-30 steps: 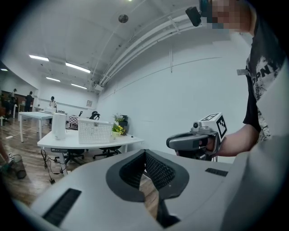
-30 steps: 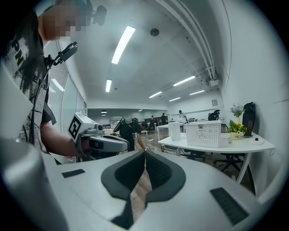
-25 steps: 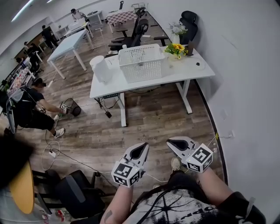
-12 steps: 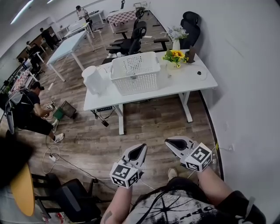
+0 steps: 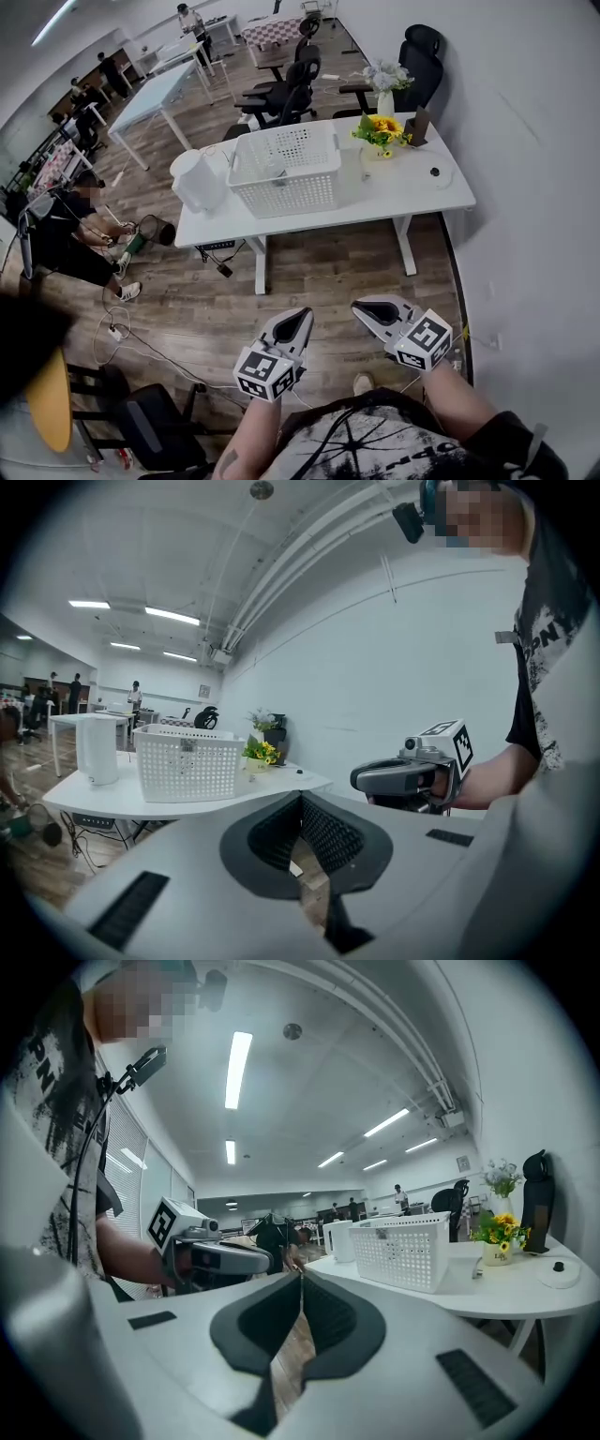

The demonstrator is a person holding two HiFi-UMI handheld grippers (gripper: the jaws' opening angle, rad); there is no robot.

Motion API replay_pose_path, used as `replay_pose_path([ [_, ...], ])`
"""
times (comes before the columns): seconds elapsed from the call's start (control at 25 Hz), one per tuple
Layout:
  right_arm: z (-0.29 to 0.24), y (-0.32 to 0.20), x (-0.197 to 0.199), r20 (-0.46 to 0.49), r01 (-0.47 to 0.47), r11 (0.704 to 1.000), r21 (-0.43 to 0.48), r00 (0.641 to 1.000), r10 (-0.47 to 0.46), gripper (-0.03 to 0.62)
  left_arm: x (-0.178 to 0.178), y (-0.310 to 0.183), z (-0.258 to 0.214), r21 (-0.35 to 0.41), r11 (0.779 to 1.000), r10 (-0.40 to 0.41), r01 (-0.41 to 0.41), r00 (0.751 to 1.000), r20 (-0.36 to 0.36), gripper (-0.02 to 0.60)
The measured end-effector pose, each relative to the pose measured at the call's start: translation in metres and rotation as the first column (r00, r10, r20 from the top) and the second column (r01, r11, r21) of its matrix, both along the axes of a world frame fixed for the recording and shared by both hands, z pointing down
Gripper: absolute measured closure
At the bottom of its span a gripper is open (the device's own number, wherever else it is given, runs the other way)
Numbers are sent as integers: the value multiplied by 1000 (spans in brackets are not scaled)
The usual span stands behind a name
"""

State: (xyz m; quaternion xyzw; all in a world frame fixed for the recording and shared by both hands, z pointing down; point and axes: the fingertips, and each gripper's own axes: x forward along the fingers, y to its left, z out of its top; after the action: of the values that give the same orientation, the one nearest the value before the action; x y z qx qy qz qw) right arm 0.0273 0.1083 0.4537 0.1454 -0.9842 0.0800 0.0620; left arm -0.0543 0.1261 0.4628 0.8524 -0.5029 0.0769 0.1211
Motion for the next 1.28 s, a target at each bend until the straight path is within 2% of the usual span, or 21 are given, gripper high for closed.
replay_pose_path([
  [0.32, 3, -40, 15, 4, 47, 999, 10, 999, -47, 569, 7, -36, 0, 4, 998, -65, 65, 998, 11, 571],
  [0.6, 4, -62, 17, 4, 58, 998, 12, 998, -58, 569, 8, -53, -2, 0, 997, -81, 81, 997, 20, 571],
  [0.96, 7, -93, 5, 2, 33, 999, 24, 999, -33, 569, -3, -90, 1, 11, 999, -45, 45, 999, 14, 571],
  [1.28, 7, -140, -35, -10, -25, 999, 23, 1000, 25, 569, -41, -148, 0, 19, 1000, 22, -22, 1000, -2, 571],
])
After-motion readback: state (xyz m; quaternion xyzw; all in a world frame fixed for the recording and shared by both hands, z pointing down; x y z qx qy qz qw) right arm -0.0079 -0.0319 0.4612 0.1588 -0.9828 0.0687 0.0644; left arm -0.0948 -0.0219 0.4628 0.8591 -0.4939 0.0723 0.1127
